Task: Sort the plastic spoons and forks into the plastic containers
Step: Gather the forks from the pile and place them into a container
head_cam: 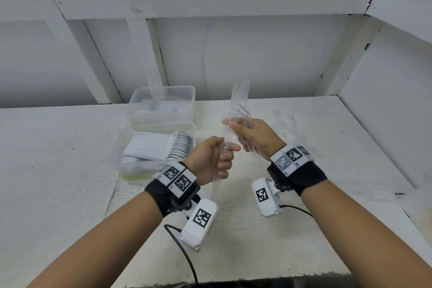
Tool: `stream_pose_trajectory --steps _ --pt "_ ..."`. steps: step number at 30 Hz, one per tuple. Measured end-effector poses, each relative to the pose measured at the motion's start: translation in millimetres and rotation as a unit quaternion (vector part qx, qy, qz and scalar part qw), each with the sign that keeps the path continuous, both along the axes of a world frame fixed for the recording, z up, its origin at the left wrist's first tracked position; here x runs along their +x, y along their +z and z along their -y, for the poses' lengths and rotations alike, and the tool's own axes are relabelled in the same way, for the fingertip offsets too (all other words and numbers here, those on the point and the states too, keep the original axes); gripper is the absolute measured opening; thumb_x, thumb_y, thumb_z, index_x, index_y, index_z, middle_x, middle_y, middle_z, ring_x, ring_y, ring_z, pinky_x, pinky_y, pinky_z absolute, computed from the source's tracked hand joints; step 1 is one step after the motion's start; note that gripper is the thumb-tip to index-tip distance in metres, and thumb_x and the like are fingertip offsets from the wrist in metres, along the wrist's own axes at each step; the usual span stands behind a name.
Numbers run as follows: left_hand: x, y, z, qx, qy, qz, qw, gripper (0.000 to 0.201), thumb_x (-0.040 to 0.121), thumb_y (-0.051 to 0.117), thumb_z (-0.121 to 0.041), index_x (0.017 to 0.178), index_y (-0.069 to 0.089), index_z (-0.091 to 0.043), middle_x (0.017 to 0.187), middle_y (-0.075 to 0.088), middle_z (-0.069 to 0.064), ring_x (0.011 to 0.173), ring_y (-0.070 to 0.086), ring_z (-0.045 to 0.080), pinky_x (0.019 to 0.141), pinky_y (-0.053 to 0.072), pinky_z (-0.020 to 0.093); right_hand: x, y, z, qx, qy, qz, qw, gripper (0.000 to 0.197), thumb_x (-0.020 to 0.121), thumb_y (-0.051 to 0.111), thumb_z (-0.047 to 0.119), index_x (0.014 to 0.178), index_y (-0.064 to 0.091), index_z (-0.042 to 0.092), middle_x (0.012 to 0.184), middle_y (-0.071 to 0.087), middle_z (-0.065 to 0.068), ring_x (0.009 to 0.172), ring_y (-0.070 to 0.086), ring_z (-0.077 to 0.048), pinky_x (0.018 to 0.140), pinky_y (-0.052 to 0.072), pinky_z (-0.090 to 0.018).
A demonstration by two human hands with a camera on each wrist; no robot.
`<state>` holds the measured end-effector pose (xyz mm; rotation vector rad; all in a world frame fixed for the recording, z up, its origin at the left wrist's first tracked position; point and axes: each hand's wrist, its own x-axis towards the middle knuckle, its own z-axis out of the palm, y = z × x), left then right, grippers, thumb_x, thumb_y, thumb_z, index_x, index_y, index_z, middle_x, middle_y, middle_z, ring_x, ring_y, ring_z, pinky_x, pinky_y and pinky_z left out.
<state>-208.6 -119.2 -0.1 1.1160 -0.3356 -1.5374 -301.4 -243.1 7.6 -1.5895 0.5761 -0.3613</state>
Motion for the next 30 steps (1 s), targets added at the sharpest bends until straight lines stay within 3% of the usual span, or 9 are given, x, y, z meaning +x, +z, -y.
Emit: stream_pose_trajectory --steps 2,5,9,17,20,21,24,28,30 --pt "1 0 -1 -0.001 0.002 -0.016 1.0 0.04 0.093 0.023 -0.029 0.077 0.056 -0.011 0.05 0.04 -0.004 0.039 0.037 0.009 0.043 0.031 0.017 0 2 -1 -0.023 -0.014 -0.007 1.0 0.022 0.091 0.057 0.026 0.104 0.063 0.009 0.054 0.04 0.006 0.048 0.034 -0.008 0.043 0.031 -0.019" --pt "1 -2 -3 -0.002 0.017 -0.006 1.0 0.032 0.093 0.026 -0.025 0.075 0.05 -0.014 0.054 0.045 -0.004 0.045 0.043 0.009 0.047 0.036 0.021 0 5 -3 -0.054 -0.039 -0.008 0.998 0.007 0.094 0.05 0.034 0.095 0.049 0.027 0.064 0.044 0.003 0.053 0.038 -0.008 0.042 0.034 -0.013" --pt "-1 -5 -5 -0.012 0.069 0.031 0.997 0.029 0.099 0.031 -0.024 0.075 0.047 -0.018 0.063 0.048 -0.005 0.053 0.048 0.007 0.056 0.039 0.024 -3 4 -7 -0.06 -0.067 -0.023 0.996 0.016 0.099 0.036 0.037 0.102 0.036 0.021 0.065 0.041 0.002 0.051 0.034 -0.007 0.043 0.032 -0.016" --pt "-10 -4 2 -0.042 0.169 0.082 0.981 0.013 0.097 0.047 -0.013 0.084 0.052 -0.011 0.082 0.072 0.003 0.091 0.066 0.017 0.081 0.051 0.039 -6 -17 -34 -0.157 -0.139 0.03 0.977 0.009 0.093 0.053 0.02 0.089 0.053 0.013 0.07 0.052 0.009 0.064 0.053 0.0 0.065 0.044 -0.014" --pt "-13 -5 3 -0.048 0.187 0.097 0.977 0.02 0.095 0.051 -0.013 0.075 0.05 -0.011 0.083 0.07 0.006 0.084 0.068 0.016 0.081 0.053 0.039 -1 -21 -39 -0.151 -0.169 0.035 0.973 0.016 0.09 0.057 0.021 0.083 0.054 0.007 0.078 0.059 0.0 0.081 0.062 -0.023 0.076 0.051 -0.034" --pt "-14 -6 3 -0.049 0.19 0.101 0.975 0.022 0.095 0.051 -0.013 0.073 0.048 -0.011 0.079 0.069 0.006 0.079 0.068 0.015 0.081 0.054 0.04 0 -22 -40 -0.16 -0.177 0.032 0.971 0.018 0.09 0.058 0.022 0.082 0.055 0.006 0.082 0.059 -0.005 0.081 0.061 -0.024 0.075 0.051 -0.034" --pt "-15 -7 4 -0.05 0.203 0.123 0.97 0.024 0.094 0.054 -0.013 0.071 0.047 -0.011 0.071 0.068 0.004 0.069 0.067 0.015 0.079 0.055 0.038 2 -22 -41 -0.199 -0.195 0.01 0.96 0.022 0.09 0.058 0.024 0.081 0.058 0.003 0.087 0.053 -0.004 0.071 0.051 -0.007 0.065 0.042 -0.01" --pt "-15 -6 2 -0.041 0.204 0.156 0.965 0.02 0.093 0.054 -0.014 0.073 0.055 -0.011 0.069 0.067 0.005 0.063 0.064 0.015 0.062 0.056 0.026 2 -21 -43 -0.197 -0.175 -0.006 0.965 0.036 0.093 0.053 0.028 0.089 0.061 -0.007 0.087 0.043 -0.002 0.069 0.045 -0.003 0.065 0.041 -0.013" --pt "-14 -5 2 -0.041 0.2 0.148 0.968 0.019 0.094 0.054 -0.013 0.076 0.058 -0.006 0.064 0.067 0.004 0.059 0.065 0.013 0.059 0.057 0.024 1 -19 -44 -0.188 -0.155 -0.01 0.97 0.034 0.094 0.051 0.028 0.098 0.065 -0.004 0.092 0.045 -0.005 0.073 0.047 -0.005 0.067 0.041 -0.01"
